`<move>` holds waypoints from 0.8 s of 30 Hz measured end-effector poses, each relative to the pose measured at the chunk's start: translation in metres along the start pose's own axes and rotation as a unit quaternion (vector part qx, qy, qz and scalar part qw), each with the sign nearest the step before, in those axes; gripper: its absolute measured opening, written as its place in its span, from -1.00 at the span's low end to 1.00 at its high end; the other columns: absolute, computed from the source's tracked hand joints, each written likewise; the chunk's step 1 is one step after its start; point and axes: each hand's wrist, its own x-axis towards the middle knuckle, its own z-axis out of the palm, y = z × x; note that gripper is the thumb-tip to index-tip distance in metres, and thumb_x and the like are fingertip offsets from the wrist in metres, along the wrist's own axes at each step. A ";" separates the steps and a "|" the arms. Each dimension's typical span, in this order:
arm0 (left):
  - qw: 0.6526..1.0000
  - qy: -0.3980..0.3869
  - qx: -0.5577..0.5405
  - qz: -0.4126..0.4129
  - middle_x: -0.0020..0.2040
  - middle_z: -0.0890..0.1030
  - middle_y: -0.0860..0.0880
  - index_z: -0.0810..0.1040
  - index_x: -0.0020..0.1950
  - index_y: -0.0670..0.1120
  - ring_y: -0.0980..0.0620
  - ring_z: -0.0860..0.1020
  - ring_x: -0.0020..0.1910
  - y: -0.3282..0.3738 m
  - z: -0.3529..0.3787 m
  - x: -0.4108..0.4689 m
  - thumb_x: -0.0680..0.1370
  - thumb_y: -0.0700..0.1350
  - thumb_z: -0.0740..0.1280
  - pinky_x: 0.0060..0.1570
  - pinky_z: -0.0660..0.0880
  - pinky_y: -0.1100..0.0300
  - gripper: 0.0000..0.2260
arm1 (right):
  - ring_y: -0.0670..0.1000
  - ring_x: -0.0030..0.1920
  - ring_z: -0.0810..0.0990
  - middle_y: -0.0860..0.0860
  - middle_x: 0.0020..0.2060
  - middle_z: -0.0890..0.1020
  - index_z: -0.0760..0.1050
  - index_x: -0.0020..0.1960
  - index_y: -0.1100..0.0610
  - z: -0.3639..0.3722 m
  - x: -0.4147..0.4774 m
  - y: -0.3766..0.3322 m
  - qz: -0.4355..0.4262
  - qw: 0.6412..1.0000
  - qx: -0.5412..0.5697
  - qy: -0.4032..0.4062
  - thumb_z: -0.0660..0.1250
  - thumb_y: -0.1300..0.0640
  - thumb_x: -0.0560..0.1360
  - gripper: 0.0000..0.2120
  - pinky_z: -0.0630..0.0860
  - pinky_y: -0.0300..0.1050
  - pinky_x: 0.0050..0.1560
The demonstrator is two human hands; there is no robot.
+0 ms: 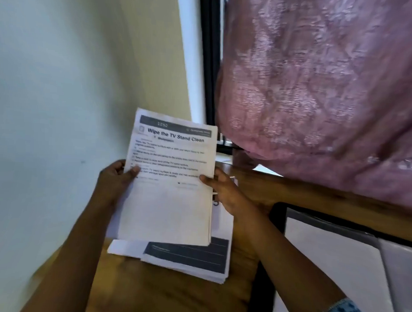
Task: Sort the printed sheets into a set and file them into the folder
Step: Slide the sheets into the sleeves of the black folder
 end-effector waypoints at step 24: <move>0.864 -0.473 -0.117 -0.125 0.43 0.38 0.09 0.24 0.44 0.37 -0.03 0.46 0.31 0.034 0.377 -0.272 0.52 0.12 0.25 0.35 0.36 -0.09 -0.51 | -0.14 0.10 0.60 -0.19 0.03 0.64 0.46 0.18 -0.04 -0.309 -0.271 0.014 -0.046 0.963 -0.049 0.262 0.29 -0.22 0.43 -0.60 0.57 -0.30 -0.01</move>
